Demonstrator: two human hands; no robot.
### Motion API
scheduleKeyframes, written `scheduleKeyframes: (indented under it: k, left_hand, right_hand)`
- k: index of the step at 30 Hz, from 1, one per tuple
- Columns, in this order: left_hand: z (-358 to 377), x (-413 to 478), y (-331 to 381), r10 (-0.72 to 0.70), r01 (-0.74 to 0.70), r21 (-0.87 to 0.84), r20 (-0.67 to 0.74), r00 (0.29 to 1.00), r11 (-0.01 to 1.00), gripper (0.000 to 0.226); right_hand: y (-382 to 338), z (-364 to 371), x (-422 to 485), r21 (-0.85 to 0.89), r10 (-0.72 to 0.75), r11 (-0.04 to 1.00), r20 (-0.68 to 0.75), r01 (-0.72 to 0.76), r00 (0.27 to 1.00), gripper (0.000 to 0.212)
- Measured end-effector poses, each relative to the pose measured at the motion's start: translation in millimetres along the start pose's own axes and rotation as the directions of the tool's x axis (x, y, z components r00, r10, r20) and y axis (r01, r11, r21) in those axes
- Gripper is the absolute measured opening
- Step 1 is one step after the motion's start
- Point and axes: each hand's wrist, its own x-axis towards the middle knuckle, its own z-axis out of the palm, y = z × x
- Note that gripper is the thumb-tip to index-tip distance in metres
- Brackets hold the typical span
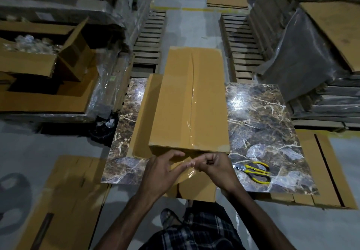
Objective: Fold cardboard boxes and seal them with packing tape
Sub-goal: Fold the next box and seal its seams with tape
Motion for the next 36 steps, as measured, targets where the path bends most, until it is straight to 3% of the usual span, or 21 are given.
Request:
scheduleKeyframes:
  k: [4,7,10,12,16,18,21,23,26,30,36]
  left_hand:
    - [-4,1,2,0.071,-0.050,0.187,-0.107,0.992,0.981,0.079]
    - [-24,-1,1,0.046,-0.030,0.103,-0.158,0.986,0.994,0.084]
    - [-43,3,-5,0.008,-0.005,0.030,-0.096,0.995,1.000,0.067]
    - [-55,10,-12,-0.023,0.024,0.011,-0.081,0.996,1.000,0.066]
    - [-74,21,-22,0.021,-0.016,0.118,-0.045,0.999,0.993,0.065]
    - [-82,27,-20,0.013,-0.018,0.098,0.052,0.999,0.995,0.063]
    - [-98,41,-15,0.059,-0.103,0.224,0.194,0.979,0.969,0.080]
    - [-116,48,-18,0.062,-0.120,0.267,0.213,0.975,0.956,0.083]
    - [-138,57,-25,0.037,-0.088,0.231,0.215,0.976,0.969,0.081]
    - [-145,71,-25,0.016,-0.073,0.219,0.253,0.967,0.973,0.062]
    - [-148,92,-29,0.043,-0.109,0.207,0.299,0.953,0.972,0.087]
  right_hand:
    - [-7,-2,0,0.051,-0.012,0.999,-0.069,0.015,0.998,0.003]
    - [-10,-25,5,0.165,-0.003,0.986,-0.171,0.031,0.985,0.009]
    - [-12,-51,8,0.192,0.002,0.981,-0.199,0.037,0.980,0.021]
    - [-13,-69,11,0.246,0.027,0.969,-0.230,0.032,0.973,0.028]
    - [-8,-99,14,0.306,0.044,0.951,-0.270,0.042,0.962,0.043]
    - [1,-103,16,0.309,0.069,0.951,-0.279,0.021,0.958,0.039]
    - [14,-116,16,0.346,0.130,0.938,-0.368,0.006,0.921,0.042]
    - [20,-132,15,0.368,0.183,0.930,-0.413,-0.020,0.892,0.044]
    - [26,-138,13,0.408,0.230,0.911,-0.375,-0.063,0.898,0.024]
    - [27,-124,17,0.435,0.244,0.899,-0.385,-0.058,0.890,0.019]
    - [44,-109,21,0.492,0.342,0.864,-0.414,-0.109,0.844,0.020]
